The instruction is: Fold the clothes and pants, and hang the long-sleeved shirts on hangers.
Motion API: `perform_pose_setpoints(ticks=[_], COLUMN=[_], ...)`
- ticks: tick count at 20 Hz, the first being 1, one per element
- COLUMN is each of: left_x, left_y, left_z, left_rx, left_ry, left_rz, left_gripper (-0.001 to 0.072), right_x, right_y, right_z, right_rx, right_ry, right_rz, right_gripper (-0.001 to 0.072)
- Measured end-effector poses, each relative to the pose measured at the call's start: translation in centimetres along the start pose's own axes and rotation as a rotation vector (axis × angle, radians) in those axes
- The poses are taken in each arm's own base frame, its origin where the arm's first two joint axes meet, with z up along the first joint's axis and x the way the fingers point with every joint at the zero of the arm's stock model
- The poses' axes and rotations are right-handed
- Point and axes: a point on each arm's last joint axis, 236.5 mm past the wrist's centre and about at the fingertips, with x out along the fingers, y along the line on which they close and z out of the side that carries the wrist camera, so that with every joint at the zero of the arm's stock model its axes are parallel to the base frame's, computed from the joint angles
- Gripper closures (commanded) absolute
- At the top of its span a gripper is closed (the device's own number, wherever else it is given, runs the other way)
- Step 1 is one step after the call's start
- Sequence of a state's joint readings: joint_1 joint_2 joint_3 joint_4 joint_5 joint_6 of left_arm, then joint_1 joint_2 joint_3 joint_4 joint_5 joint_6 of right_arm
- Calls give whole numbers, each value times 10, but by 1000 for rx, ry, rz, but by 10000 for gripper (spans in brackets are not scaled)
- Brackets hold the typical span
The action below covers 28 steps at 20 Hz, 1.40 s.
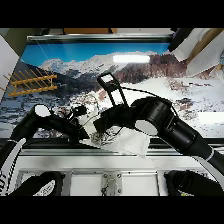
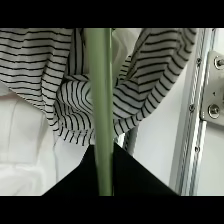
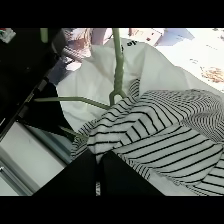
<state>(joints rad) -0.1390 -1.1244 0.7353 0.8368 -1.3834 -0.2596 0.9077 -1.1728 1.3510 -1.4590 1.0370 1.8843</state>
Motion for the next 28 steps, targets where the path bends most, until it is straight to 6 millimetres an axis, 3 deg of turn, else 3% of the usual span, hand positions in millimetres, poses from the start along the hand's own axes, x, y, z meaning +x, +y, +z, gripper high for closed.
perform_pose_setpoints(ticks=[5,6,8,9,14,16,24,28], left_x=[0,0,0,0,0,0,0,0], left_y=[0,0,0,0,0,0,0,0], left_z=[0,0,0,0,0,0,0,0], left_rx=[0,1,1,1,2,3,0,0], left_ry=[0,0,0,0,0,0,1,1], left_rz=[0,0,-1,0,-1,0,0,0], left_gripper=[697,697,697,697,697,697,696,697], right_x=[8,8,9,9,1,-9,-67,-78], right_y=[8,9,10,10,7,0,-38,-34], right_z=[2,2,2,3,2,2,13,13], right_rx=[3,4,5,5,11,15,40,2], right_ry=[-7,-8,-10,-12,4,24,89,91], right_rz=[24,27,31,32,25,17,229,307], right_gripper=[683,644,279,243,239,11,4,4])
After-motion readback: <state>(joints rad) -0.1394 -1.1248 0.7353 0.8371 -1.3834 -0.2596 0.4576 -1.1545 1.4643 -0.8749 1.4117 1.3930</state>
